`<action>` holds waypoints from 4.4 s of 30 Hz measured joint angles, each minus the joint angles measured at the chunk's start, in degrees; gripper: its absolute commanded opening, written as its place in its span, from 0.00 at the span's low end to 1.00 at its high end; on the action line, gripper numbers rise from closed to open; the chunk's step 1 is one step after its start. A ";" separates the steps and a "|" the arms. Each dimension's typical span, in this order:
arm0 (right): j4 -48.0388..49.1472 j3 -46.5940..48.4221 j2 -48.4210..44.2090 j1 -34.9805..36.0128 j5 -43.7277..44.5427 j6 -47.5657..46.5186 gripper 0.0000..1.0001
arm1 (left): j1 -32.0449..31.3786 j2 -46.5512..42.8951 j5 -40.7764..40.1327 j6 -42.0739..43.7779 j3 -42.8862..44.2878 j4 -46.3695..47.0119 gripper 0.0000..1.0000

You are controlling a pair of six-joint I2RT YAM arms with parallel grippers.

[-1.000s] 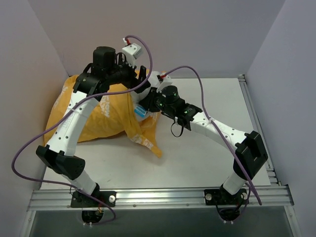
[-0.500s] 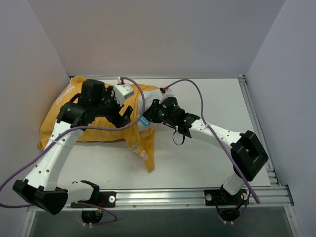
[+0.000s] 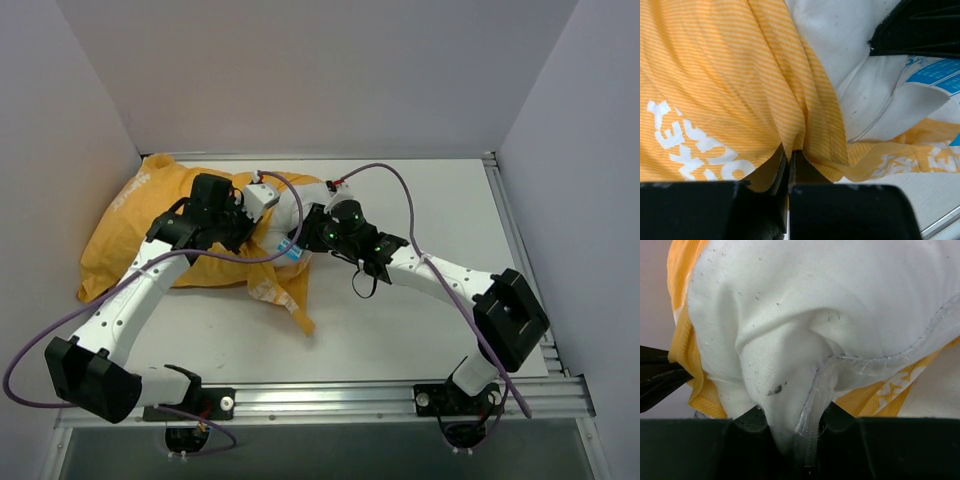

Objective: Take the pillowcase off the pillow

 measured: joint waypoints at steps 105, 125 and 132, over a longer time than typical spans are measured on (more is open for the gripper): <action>-10.62 -38.51 -36.65 5.99 4.55 12.85 0.00 | 19.80 12.76 7.93 1.31 42.21 -19.74 0.94; -17.64 -27.91 -29.92 -14.21 -3.56 1.29 0.00 | 68.30 -19.85 -0.81 35.52 -21.16 -31.10 0.96; -18.45 -27.58 -29.53 -16.68 -5.53 -0.52 0.00 | 57.48 -16.46 3.61 31.74 -24.81 -24.72 0.56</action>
